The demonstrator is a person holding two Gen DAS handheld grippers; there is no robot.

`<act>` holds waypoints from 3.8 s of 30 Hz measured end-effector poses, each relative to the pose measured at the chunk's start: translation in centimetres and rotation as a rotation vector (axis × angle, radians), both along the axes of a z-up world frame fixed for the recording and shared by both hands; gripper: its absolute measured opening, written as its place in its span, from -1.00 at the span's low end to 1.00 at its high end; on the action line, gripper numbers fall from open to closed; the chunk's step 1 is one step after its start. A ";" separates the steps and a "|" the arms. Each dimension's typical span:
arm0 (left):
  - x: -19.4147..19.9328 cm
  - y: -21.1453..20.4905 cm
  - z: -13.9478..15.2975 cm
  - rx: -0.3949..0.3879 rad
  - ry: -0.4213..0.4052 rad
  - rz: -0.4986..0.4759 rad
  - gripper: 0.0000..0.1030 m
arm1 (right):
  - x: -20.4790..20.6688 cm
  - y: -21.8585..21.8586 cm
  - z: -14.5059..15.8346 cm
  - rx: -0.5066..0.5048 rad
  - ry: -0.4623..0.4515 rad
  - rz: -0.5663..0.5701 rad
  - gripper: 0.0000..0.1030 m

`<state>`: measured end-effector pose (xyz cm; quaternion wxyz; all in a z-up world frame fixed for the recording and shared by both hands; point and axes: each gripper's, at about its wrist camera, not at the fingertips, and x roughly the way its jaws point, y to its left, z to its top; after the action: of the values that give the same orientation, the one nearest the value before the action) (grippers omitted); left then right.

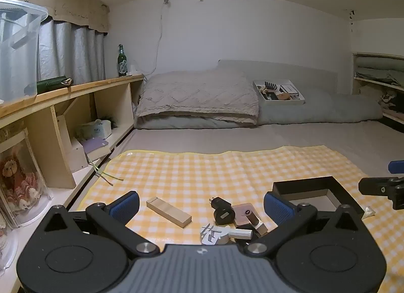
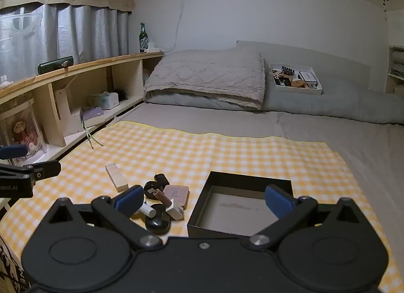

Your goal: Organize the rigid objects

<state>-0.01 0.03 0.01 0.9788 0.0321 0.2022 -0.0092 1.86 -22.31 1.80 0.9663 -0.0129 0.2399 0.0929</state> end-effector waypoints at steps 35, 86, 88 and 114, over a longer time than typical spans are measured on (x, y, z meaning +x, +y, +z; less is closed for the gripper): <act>-0.1 -0.1 0.2 0.013 0.000 0.005 1.00 | 0.0 0.1 0.0 0.009 0.004 0.008 1.00; -0.2 -0.2 0.2 0.017 -0.001 0.003 1.00 | -0.2 0.5 -0.1 0.000 0.004 0.009 1.00; -0.1 -0.2 0.2 0.017 -0.001 0.004 1.00 | -0.2 0.6 -0.1 -0.001 0.004 0.009 1.00; 0.8 0.3 0.0 0.004 0.011 0.043 1.00 | 0.0 -0.5 1.2 -0.017 -0.046 -0.008 1.00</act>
<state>0.81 0.29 0.02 0.9776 0.0296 0.2082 0.0121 1.84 -22.85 3.04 0.9718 -0.0224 0.2183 0.0867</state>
